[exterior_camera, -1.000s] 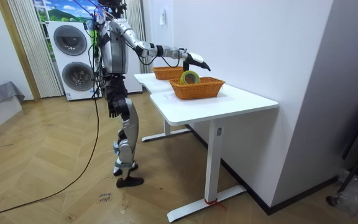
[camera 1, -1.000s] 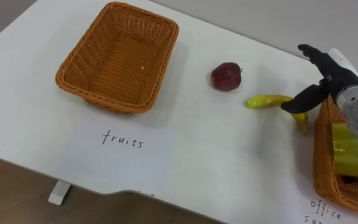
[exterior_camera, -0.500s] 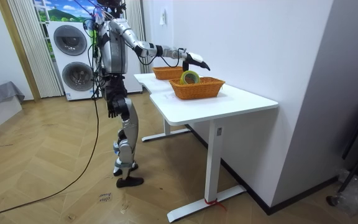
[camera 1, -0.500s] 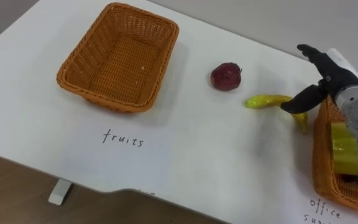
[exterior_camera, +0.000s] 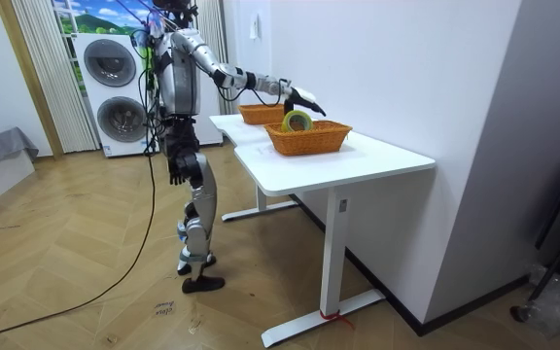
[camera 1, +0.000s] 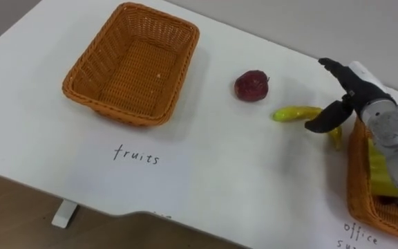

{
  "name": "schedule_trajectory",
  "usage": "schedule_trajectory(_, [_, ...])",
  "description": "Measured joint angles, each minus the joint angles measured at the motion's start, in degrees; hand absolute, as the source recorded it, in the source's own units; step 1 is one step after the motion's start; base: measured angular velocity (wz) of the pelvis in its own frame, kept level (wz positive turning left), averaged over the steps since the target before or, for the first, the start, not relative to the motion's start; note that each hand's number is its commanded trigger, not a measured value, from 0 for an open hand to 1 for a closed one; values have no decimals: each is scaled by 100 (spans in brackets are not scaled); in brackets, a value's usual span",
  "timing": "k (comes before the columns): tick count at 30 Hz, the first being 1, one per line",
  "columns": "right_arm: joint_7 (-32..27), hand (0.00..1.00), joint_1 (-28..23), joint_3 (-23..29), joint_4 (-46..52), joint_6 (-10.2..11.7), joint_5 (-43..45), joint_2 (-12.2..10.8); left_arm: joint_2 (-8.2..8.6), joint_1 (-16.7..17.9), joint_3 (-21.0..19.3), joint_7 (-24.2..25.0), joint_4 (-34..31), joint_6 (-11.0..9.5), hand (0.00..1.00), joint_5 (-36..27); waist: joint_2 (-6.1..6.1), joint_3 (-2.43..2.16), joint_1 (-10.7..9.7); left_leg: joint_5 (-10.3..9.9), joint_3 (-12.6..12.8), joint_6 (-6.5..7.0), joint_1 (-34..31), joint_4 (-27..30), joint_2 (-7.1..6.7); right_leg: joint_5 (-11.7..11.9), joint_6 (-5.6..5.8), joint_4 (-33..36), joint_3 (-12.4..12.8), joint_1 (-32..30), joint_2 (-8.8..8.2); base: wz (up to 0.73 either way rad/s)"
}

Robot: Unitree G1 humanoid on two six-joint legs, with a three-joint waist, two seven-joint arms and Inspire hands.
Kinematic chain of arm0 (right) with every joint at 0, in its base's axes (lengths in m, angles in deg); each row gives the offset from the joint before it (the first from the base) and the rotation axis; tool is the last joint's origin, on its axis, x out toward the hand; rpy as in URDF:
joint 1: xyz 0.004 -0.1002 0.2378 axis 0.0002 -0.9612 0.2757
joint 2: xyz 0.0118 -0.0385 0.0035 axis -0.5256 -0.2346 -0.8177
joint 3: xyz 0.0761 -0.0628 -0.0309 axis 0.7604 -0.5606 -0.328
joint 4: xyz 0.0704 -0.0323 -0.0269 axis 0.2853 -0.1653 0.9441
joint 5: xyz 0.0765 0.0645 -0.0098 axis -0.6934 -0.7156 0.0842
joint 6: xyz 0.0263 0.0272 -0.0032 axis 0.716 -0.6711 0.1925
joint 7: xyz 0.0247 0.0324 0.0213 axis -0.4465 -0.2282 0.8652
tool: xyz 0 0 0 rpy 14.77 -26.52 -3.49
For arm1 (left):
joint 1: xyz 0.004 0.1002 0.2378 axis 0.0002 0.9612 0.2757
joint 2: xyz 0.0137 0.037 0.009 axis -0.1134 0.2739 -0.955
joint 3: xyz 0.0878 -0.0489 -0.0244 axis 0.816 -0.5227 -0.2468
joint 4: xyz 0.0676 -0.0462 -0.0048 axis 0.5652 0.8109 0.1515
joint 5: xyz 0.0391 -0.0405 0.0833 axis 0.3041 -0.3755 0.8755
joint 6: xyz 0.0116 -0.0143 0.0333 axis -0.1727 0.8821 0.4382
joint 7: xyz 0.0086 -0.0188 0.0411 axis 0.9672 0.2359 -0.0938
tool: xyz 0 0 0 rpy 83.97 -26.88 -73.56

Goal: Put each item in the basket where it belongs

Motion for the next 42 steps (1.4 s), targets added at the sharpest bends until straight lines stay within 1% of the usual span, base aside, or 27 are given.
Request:
schedule_trajectory(3, [45,0,46,-163,-72,4,-5,0,-28,7,137,9,-3,0,0,1,4,4,42,-2,-6,0,-5,22,0,0,0,1,-9,3,-1,0])
schedule_trajectory(7, [61,0,245,-291,-342,48,-1,0,-44,4,146,32,18,-2,0,7,25,20,115,-2,-2,0,-11,29,-1,0,0,2,-20,0,-2,0])
schedule_trajectory(8, [62,0,274,-294,-412,56,-1,0,-60,5,145,43,28,0,0,7,26,21,135,-2,-8,0,-12,29,0,0,0,2,-49,1,-3,0])
schedule_trajectory(9, [71,0,322,-304,-506,60,6,0,-72,5,146,58,62,4,0,7,42,32,146,-2,-16,0,-17,29,0,0,0,2,-90,0,-6,4])
schedule_trajectory(11, [78,0,343,-304,-552,57,44,0,-85,20,146,73,76,25,0,7,39,31,154,-2,-44,-1,-52,32,-1,0,0,1,-153,-9,-11,7])
schedule_trajectory(19, [175,0,346,-332,-564,55,120,0,-135,4,139,185,196,57,0,14,39,31,185,-2,-73,-1,-149,83,-6,1,-1,-1,-170,-83,-11,1])
schedule_trajectory(21, [187,0,396,-457,-718,52,188,0,-135,-8,138,186,197,81,0,14,39,31,228,-2,-74,-1,-157,91,-6,1,-1,-3,-168,-88,-11,0])
schedule_trajectory(24, [232,0,397,-467,-778,49,234,0,-138,-32,138,186,194,88,0,11,47,37,304,-2,-85,-1,-167,91,-6,1,-1,-6,-174,-89,-11,0])
schedule_trajectory(32, [324,0,430,-528,-954,72,427,1,-147,-31,144,202,168,82,0,28,39,38,304,-3,-135,-1,-199,93,-13,2,-3,-1,-201,-84,-13,3])
schedule_trajectory(35, [417,0,432,-528,-1019,110,423,42,-148,-83,145,202,170,84,0,18,36,37,293,-4,-194,0,-242,126,-28,3,-4,-4,-238,-89,-18,9])
schedule_trajectory(42, [612,0,433,-532,-1150,181,425,56,-149,-119,145,127,170,75,0,20,26,30,306,-3,-207,1,-243,130,-32,3,-3,-6,-222,-88,-19,1])
